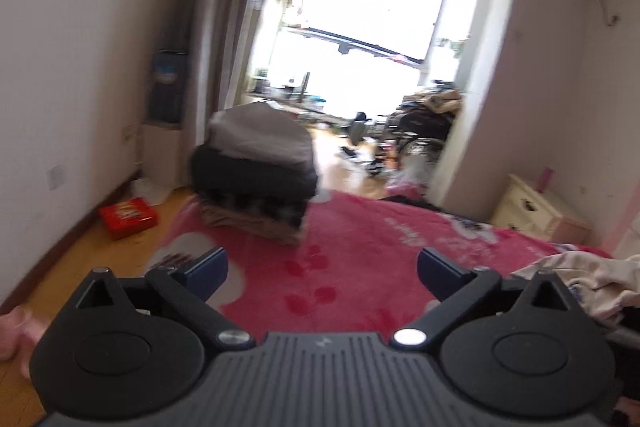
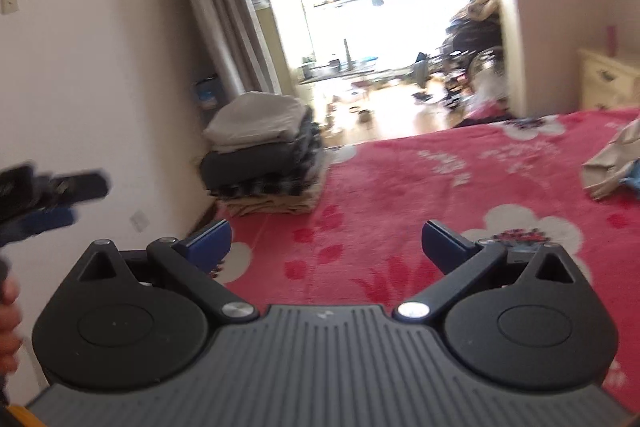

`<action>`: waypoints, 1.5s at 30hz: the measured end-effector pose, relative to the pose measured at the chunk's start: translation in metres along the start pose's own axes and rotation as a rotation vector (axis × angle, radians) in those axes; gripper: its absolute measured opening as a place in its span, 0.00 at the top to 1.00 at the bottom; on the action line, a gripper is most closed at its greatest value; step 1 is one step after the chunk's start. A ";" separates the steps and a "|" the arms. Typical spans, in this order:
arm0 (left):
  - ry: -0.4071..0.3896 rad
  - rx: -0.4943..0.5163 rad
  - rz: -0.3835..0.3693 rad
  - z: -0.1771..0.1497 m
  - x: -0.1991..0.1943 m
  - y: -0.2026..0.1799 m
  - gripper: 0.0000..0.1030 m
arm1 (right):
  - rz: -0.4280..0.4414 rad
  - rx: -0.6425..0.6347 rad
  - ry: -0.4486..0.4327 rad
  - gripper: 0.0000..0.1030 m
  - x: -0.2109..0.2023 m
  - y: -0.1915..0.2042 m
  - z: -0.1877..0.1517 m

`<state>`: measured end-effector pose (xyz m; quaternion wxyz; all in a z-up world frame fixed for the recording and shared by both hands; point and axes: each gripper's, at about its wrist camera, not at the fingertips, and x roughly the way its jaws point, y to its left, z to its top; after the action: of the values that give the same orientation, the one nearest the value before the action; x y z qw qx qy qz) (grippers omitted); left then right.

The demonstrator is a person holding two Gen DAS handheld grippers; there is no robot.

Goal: Fold clothes

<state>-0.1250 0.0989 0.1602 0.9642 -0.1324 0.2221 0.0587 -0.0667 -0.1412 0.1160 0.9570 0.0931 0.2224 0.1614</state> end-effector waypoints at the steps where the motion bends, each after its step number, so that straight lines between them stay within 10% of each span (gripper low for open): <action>1: -0.003 -0.012 0.021 -0.005 -0.004 0.002 0.01 | -0.017 -0.009 -0.001 0.01 -0.005 0.003 -0.003; 17: 0.004 -0.042 0.088 -0.029 -0.012 0.023 0.01 | -0.110 -0.097 0.101 0.01 -0.013 0.023 -0.023; 26: 0.026 -0.023 0.096 -0.037 -0.002 0.026 0.01 | 0.054 0.002 0.133 0.01 -0.006 0.013 -0.024; 45: 0.087 0.064 0.089 -0.034 -0.013 0.013 0.00 | 0.039 0.032 0.132 0.01 -0.011 0.028 -0.022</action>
<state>-0.1532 0.1012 0.1335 0.9538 -0.0942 0.2714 0.0884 -0.0931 -0.1166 0.1079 0.9354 0.1020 0.2856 0.1821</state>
